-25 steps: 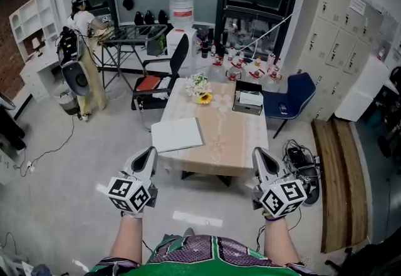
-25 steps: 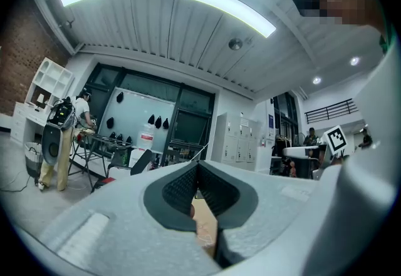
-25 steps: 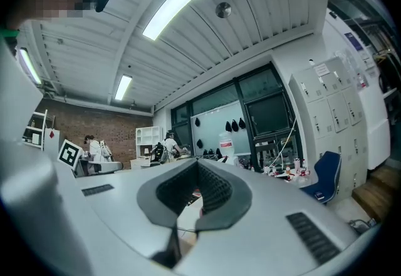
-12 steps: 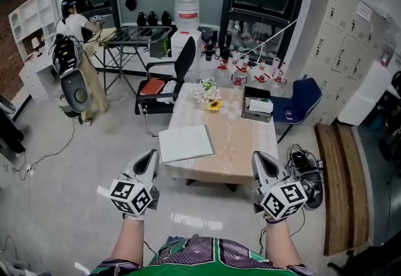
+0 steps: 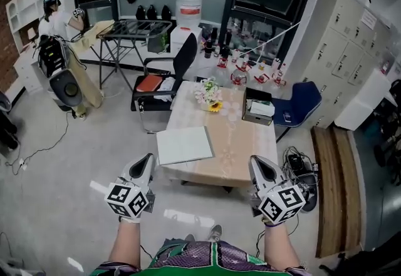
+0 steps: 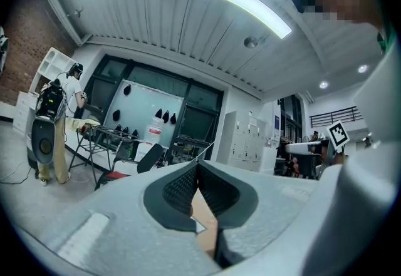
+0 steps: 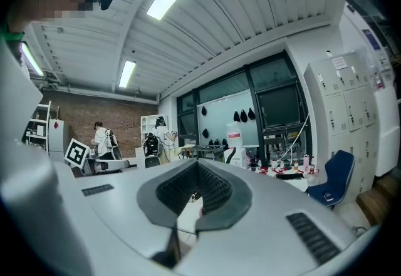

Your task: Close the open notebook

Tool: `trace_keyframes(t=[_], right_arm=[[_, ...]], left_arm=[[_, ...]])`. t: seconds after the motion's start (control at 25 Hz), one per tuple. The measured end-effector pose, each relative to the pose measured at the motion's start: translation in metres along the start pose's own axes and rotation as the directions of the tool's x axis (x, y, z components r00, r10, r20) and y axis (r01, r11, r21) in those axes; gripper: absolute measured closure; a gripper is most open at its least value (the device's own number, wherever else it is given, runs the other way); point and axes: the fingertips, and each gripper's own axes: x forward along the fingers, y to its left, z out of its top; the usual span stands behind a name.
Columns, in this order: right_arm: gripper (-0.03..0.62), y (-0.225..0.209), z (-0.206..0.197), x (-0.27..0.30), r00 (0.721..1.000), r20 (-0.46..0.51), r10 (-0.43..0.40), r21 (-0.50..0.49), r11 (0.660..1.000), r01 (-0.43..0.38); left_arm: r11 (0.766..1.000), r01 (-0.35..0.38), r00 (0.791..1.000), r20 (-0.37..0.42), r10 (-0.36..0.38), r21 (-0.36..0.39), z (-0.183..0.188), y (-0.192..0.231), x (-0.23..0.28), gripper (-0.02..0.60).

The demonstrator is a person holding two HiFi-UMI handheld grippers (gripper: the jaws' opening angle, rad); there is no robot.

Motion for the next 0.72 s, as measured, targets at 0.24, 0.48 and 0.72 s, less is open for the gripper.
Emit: trace_keyframes(t=[0.24, 0.48, 0.72], right_arm=[[0.595, -0.023, 0.009, 0.023, 0.999, 0.03, 0.029, -0.01, 1.0, -0.029], [0.595, -0.054, 0.025, 0.045, 0.993, 0.071, 0.097, -0.017, 0.995, -0.096], [0.594, -0.104, 0.034, 0.051, 0.988, 0.093, 0.121, -0.009, 0.993, -0.121]], left_arm=[[1.0, -0.029, 1.0, -0.012, 0.029, 0.006, 0.0, -0.001, 0.024, 0.566], [0.998, -0.056, 0.998, -0.013, 0.056, -0.008, 0.004, -0.01, 0.061, 0.566], [0.996, -0.094, 0.995, 0.024, 0.093, 0.01, 0.013, -0.031, 0.102, 0.566]])
